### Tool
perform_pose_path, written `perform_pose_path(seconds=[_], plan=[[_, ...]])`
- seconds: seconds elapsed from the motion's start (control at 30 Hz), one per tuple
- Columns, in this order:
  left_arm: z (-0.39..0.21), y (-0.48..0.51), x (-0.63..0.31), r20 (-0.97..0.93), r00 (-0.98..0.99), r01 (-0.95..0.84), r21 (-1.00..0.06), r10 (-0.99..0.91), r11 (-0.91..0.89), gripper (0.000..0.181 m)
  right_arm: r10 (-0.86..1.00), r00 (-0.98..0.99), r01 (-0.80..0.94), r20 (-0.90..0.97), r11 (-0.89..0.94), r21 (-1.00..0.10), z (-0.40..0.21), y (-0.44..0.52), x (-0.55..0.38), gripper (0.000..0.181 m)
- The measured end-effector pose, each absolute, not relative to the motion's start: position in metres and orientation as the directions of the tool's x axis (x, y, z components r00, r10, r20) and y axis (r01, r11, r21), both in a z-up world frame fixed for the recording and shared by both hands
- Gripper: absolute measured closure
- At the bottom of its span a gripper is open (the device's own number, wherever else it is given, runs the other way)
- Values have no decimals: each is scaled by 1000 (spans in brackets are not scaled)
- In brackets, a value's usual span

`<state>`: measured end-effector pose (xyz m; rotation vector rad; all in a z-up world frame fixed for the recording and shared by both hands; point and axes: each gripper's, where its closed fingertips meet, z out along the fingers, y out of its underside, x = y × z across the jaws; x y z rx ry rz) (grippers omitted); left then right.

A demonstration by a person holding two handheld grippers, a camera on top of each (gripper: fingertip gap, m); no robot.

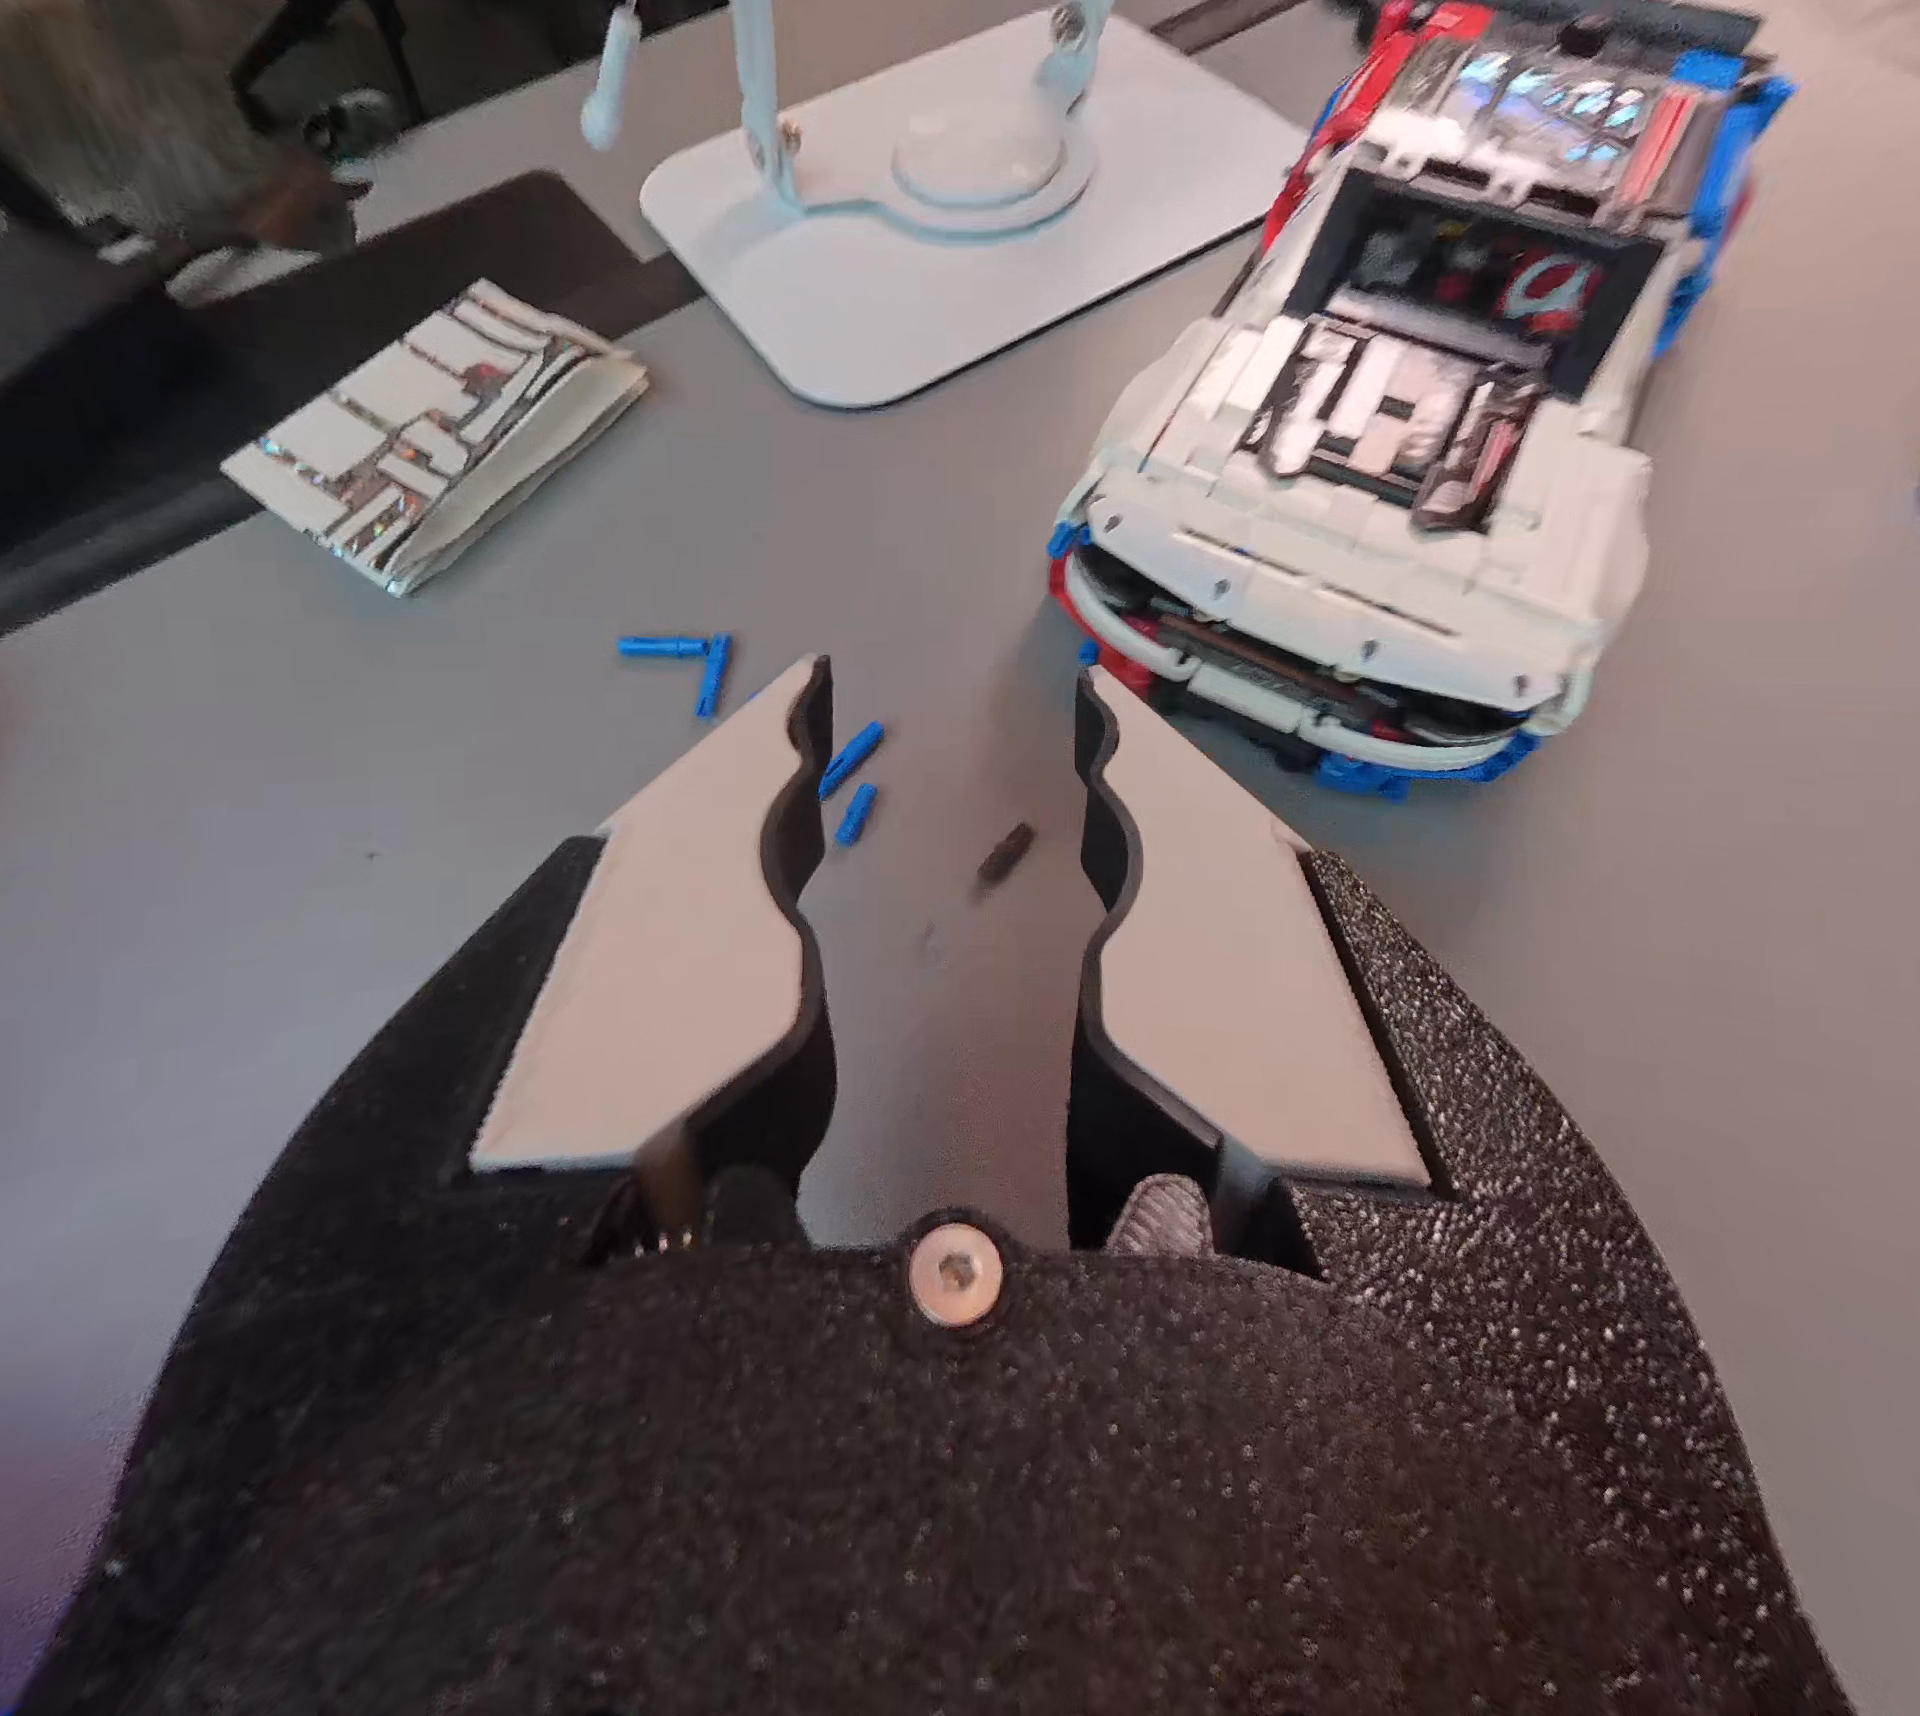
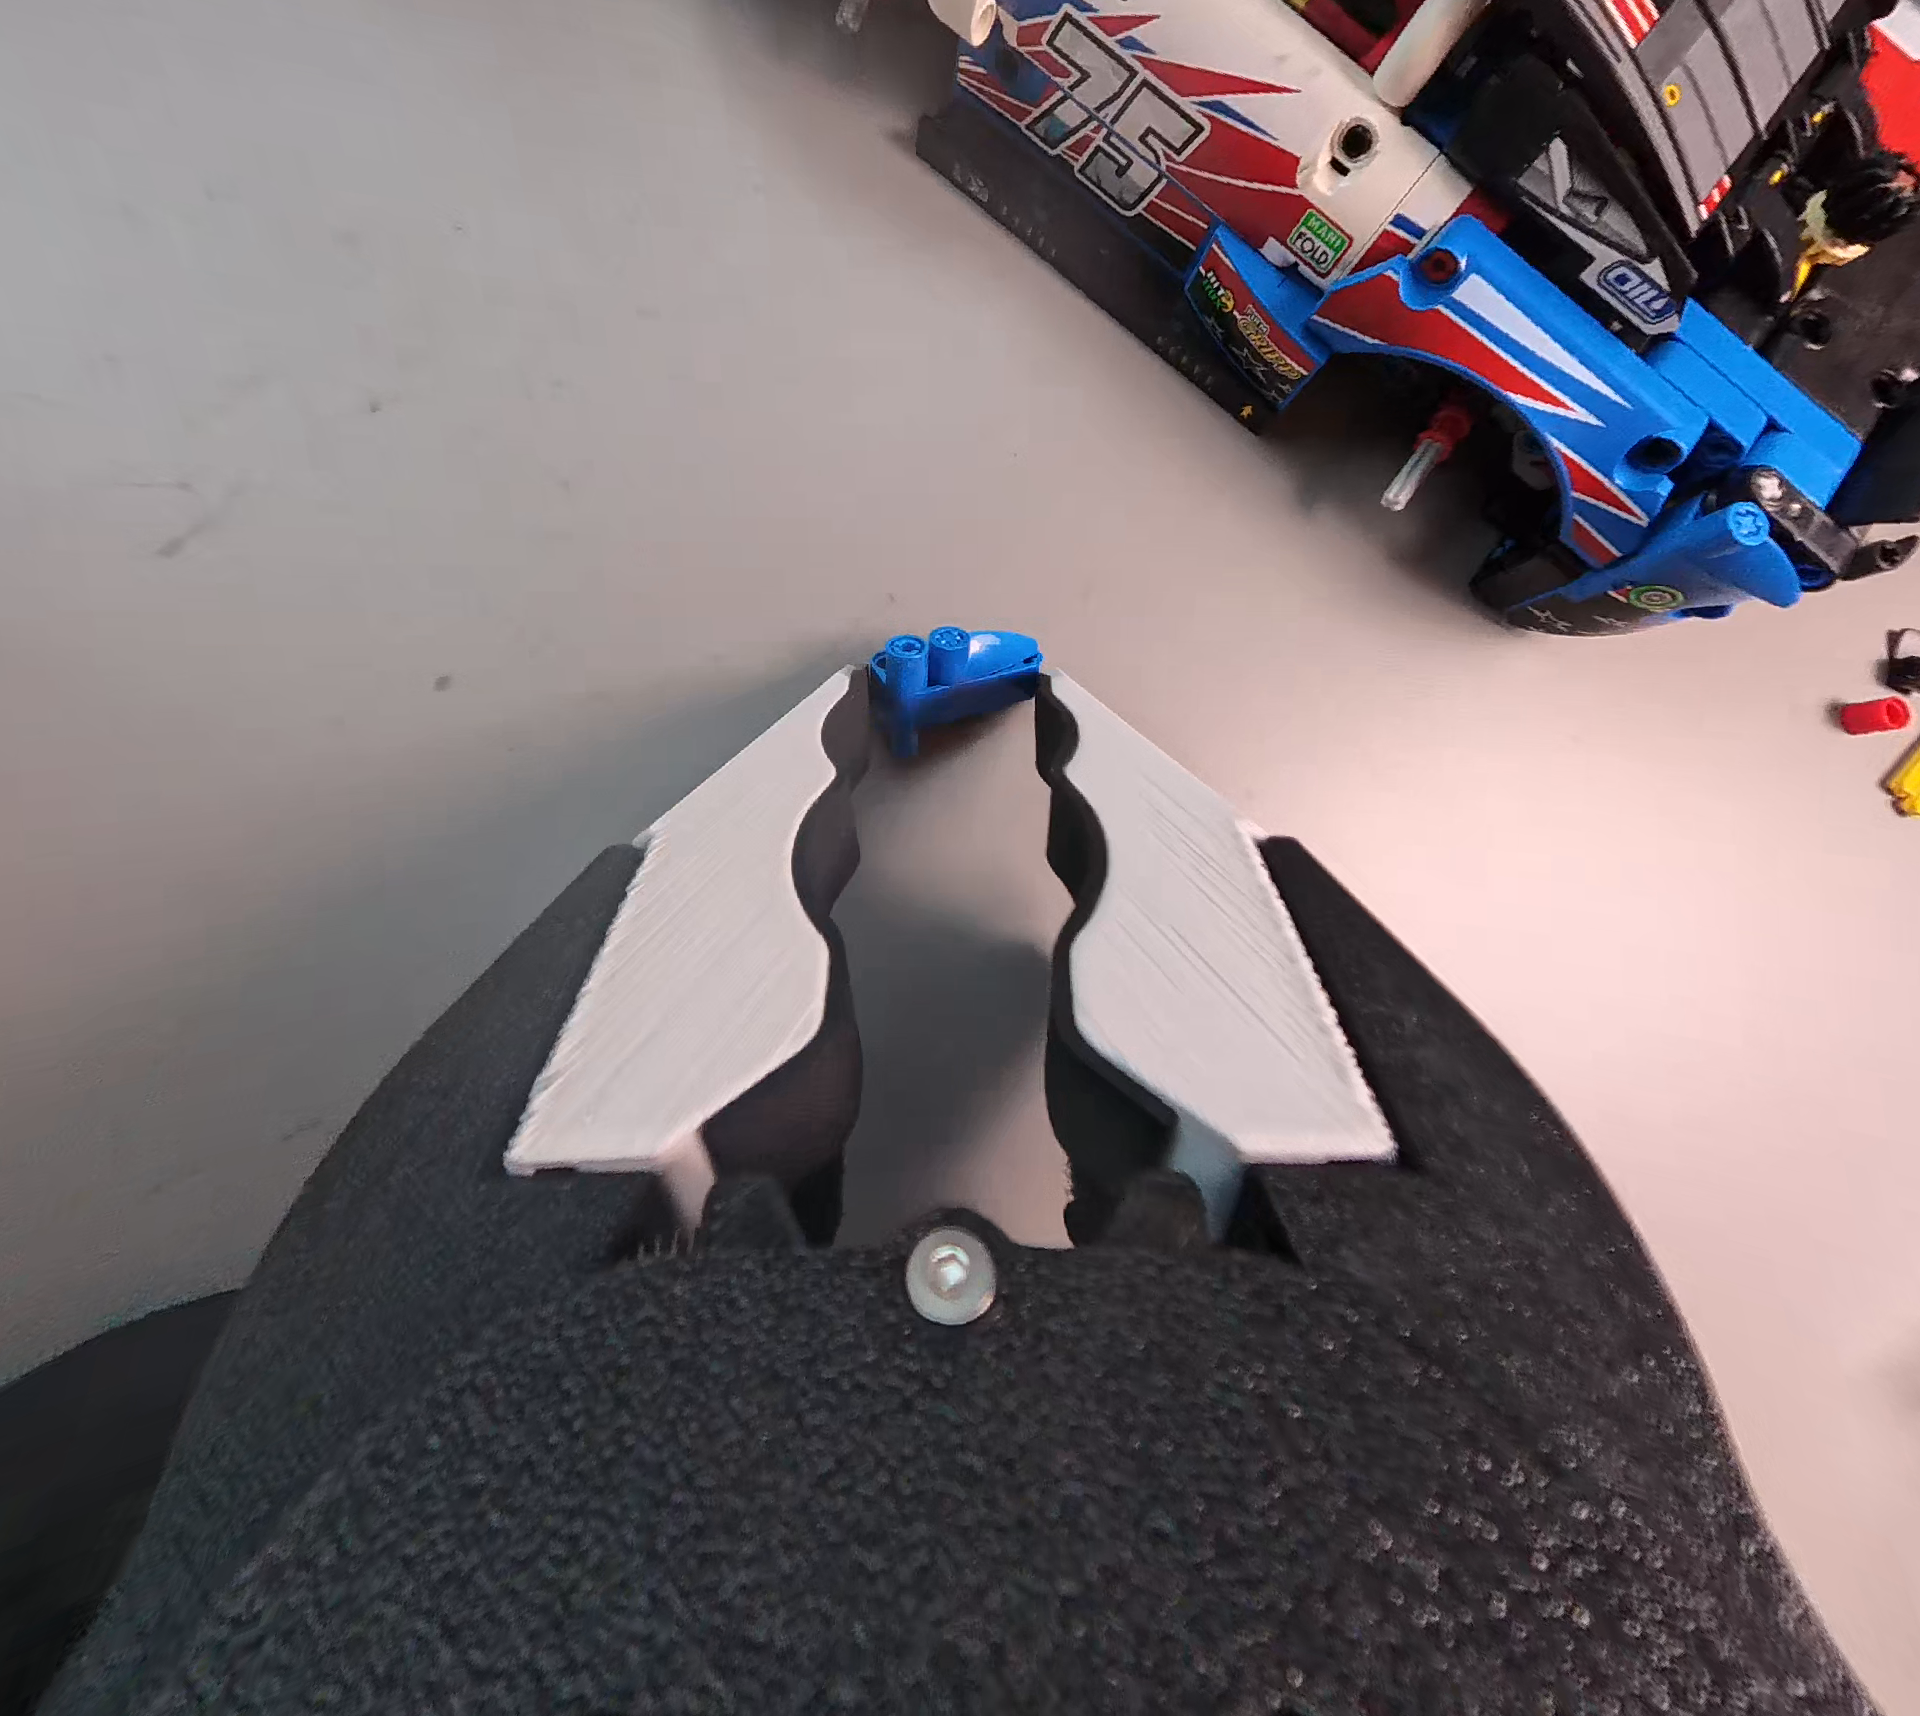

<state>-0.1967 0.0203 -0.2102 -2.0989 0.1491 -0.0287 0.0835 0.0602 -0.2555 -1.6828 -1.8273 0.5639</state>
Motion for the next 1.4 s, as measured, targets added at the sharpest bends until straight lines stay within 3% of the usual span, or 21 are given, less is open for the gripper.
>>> perform_pose_path(seconds=[0.07,0.2,0.33,0.53,0.67,0.97,1.13,1.23,1.4], plan=[[-189,15,-174,-20,980,-104,-900,-199,-423,136,985,-53,688,166,157,-709,-244,55,76,164],[-158,-13,-92,133,864,-39,-944,-486,-327,146,986,-123,401,110,151,-904,-186,18,46,165],[-153,-35,-28,277,726,50,-934,-629,-353,142,982,-187,226,38,80,-971,-151,-8,32,165],[-114,-56,13,587,399,442,-796,-705,-413,149,881,-439,-43,-178,-219,-975,-95,-66,27,165],[-96,-71,16,587,258,506,-759,-768,-410,159,845,-488,-50,-217,-276,-960,-93,-78,22,165],[-108,-67,14,580,302,461,-783,-756,-417,175,858,-461,23,-227,-244,-969,-115,-77,15,168],[-129,-69,15,473,424,275,-880,-772,-388,176,871,-435,133,-230,-191,-973,-136,-73,13,159],[-139,-73,21,390,464,155,-920,-795,-361,176,837,-478,152,-266,-220,-964,-134,-76,18,166],[-149,-81,28,348,455,69,-932,-820,-357,176,842,-496,212,-211,-118,-970,-149,-84,22,172]])
